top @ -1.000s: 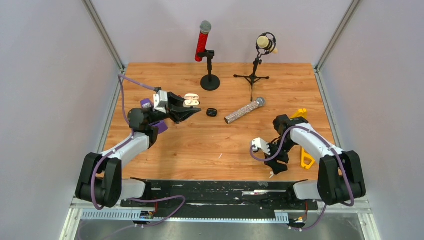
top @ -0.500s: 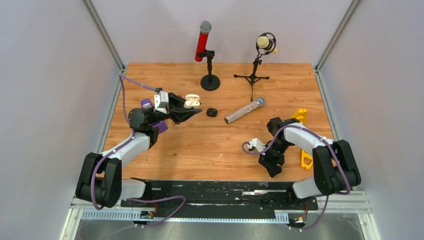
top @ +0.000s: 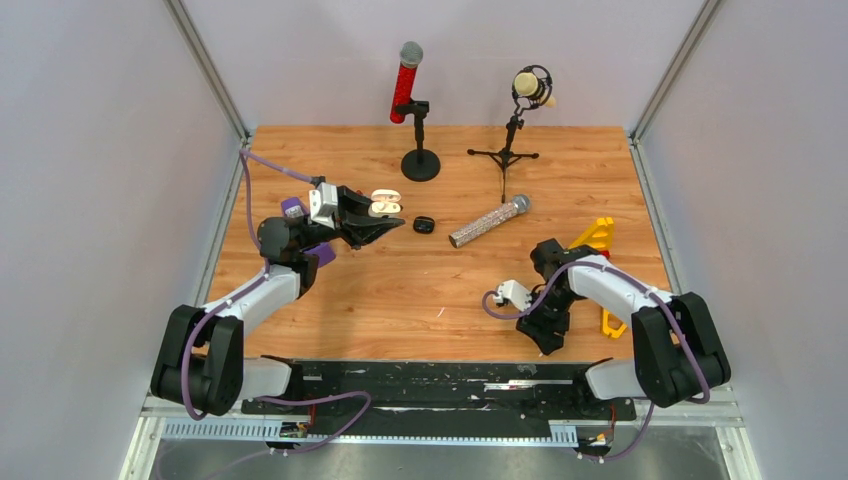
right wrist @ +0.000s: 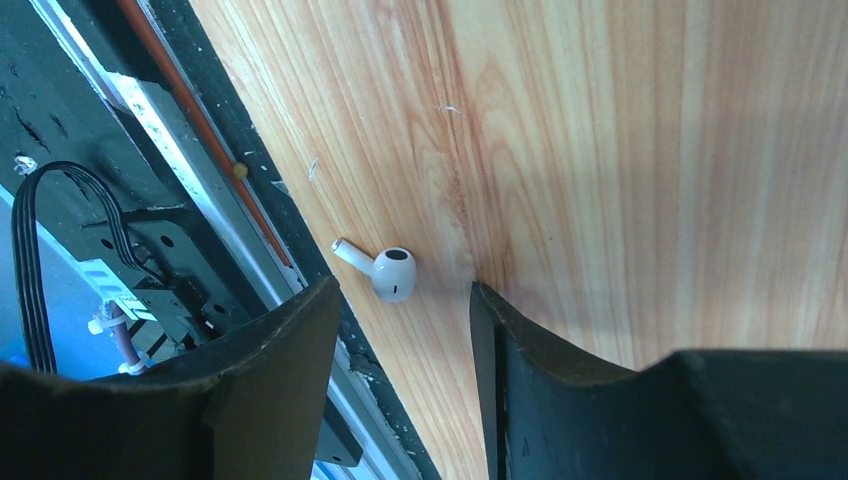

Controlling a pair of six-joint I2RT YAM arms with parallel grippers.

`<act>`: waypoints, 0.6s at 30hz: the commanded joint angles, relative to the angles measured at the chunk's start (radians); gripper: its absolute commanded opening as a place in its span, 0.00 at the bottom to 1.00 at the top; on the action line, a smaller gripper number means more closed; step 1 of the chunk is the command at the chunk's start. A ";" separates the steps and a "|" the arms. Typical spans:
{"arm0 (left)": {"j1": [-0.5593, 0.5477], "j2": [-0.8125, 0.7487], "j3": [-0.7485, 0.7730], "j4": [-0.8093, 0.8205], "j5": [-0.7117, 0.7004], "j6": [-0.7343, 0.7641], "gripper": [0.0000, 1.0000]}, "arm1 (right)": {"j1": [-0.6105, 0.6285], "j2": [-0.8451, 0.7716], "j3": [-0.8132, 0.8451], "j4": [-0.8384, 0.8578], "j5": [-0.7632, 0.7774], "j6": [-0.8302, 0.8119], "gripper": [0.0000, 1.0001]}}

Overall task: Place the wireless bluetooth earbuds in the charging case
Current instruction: Pick up the right earbud from the corner of the board.

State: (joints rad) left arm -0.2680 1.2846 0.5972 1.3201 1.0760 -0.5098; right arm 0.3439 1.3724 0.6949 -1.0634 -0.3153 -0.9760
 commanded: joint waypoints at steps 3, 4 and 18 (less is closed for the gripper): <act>-0.004 -0.032 0.001 0.042 0.000 0.010 0.02 | 0.042 -0.001 -0.005 0.039 -0.008 0.054 0.50; -0.004 -0.033 0.001 0.042 -0.001 0.010 0.02 | 0.046 0.002 -0.005 0.040 -0.003 0.059 0.48; -0.004 -0.041 -0.001 0.048 -0.001 0.009 0.02 | 0.121 -0.012 -0.045 0.064 0.089 0.111 0.35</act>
State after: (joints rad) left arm -0.2680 1.2716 0.5972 1.3209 1.0760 -0.5102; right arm 0.4419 1.3636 0.6807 -1.0267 -0.2554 -0.8986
